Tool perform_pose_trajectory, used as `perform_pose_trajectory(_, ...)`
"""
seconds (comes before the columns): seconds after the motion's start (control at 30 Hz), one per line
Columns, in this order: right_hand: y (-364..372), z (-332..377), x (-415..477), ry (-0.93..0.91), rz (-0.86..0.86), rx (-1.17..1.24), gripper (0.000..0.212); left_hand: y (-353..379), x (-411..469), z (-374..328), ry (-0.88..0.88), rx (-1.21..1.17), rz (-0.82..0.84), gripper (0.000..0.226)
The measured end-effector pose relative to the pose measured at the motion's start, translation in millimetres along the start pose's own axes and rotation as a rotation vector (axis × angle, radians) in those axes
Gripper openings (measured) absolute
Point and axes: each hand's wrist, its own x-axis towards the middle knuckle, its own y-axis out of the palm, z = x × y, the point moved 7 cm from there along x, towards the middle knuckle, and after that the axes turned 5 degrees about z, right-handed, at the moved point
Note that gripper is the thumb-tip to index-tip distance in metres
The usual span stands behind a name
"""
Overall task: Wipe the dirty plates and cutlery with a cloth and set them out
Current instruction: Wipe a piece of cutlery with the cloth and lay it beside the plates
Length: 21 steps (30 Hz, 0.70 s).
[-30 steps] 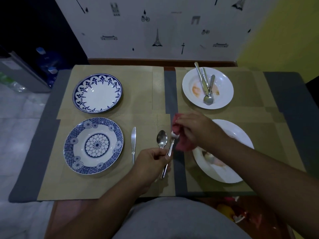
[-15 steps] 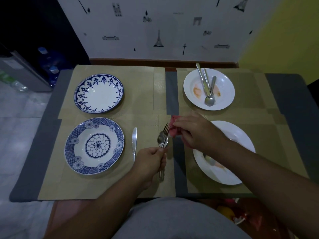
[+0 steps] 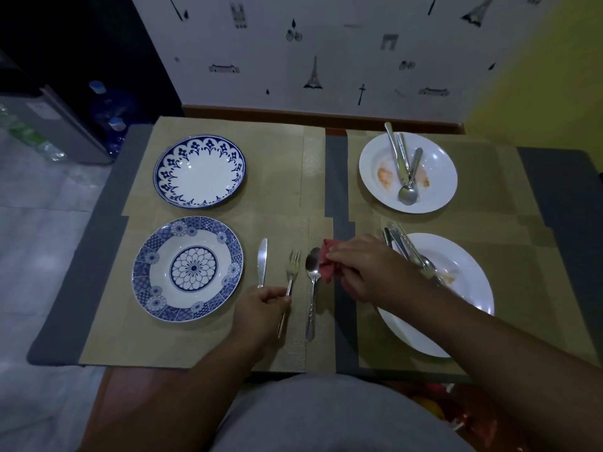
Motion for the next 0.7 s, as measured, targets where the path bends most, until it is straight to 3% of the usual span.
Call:
perform_pose_trajectory(0.17,7.3,-2.7,-0.5,0.008,0.022,0.014,0.029,4.0,5.4,4.6,-0.019,0.117,0.012,0.007)
perform_pose_trajectory(0.37,12.2,-9.8,-5.4,0.045,0.033,0.027,0.031,0.4,7.3,-7.5,0.102,0.385,-0.038,0.011)
perform_pose_trajectory(0.6,-1.4,-16.7,-20.9,0.123,0.016,0.069,0.028,-6.4,0.8,-6.7,0.105,0.289,-0.095,0.011)
perform_pose_trajectory(0.7,-16.5,-23.4,-35.1,0.2,-0.031,0.061,0.031,12.7,-4.5,-24.9,0.178,0.262,-0.027,0.015)
